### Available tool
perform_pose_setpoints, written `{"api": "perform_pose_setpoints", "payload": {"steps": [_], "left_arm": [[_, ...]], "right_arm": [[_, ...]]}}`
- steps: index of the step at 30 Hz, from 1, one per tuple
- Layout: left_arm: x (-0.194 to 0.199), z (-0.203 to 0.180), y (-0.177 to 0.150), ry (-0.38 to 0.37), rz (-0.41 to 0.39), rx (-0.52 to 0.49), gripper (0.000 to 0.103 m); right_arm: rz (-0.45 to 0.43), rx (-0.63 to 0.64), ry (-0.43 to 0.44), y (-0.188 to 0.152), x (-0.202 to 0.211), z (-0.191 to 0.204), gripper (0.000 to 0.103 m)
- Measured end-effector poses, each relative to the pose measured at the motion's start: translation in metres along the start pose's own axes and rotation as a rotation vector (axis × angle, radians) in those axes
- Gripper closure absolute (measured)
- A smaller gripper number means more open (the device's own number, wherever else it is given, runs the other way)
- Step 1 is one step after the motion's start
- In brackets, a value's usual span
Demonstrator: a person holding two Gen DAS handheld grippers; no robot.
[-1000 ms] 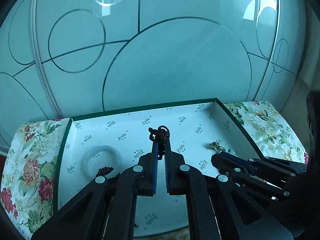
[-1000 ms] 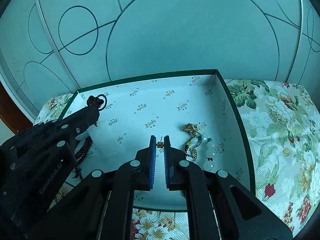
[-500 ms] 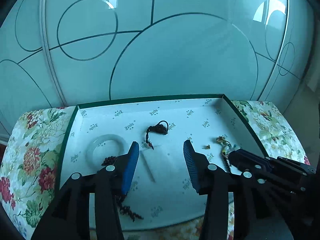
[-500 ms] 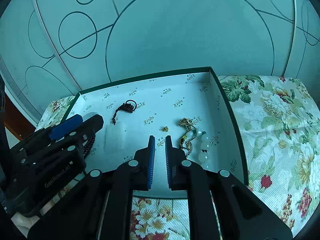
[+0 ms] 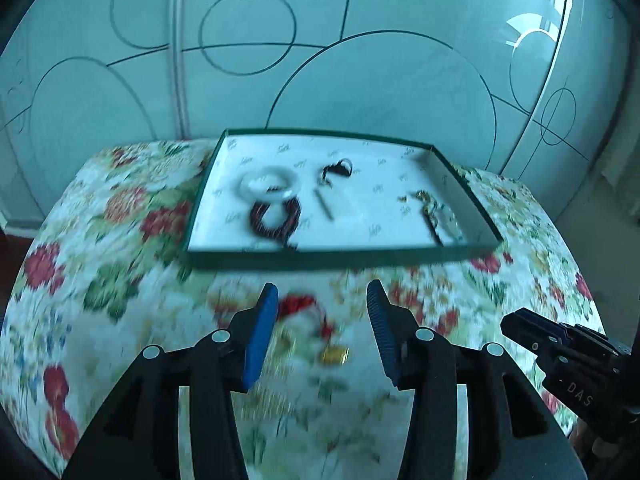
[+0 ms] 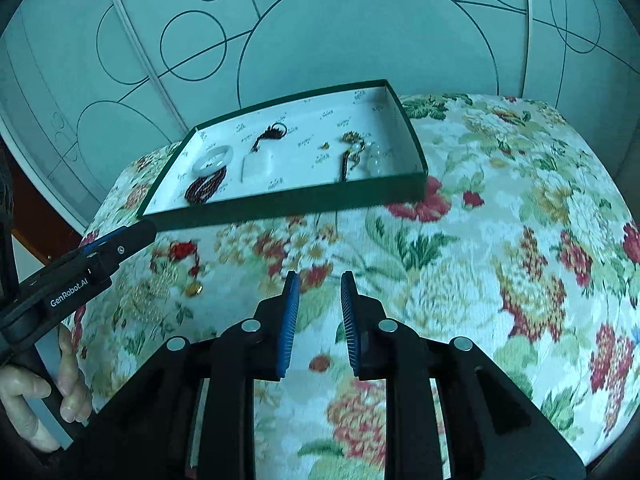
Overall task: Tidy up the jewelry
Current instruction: 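Withdraw both tools from the box back over the bed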
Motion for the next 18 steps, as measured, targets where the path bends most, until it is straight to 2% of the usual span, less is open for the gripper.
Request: {"api": "perform_pose_setpoints", "payload": {"steps": [9, 18], "left_arm": [[0.038, 0.025, -0.067, 0.025, 0.046, 0.066, 0.056], [0.061, 0.049, -0.101, 0.051, 0.058, 0.120, 0.056]], "right_arm": [[0.046, 0.049, 0.037, -0.054, 0.025, 0.033, 0.081], [0.062, 0.114, 0.060, -0.078, 0.035, 0.065, 0.081]]}}
Point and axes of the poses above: each gripper's, at about its wrist camera, not at the fingertips, and x roughly against the way its jaws point, z to its left, y to its top, the point moved 3 cm from there along -x, roughly the way its jaws point, and after that the axes turned 7 degrees about x, right-handed, at the moved point
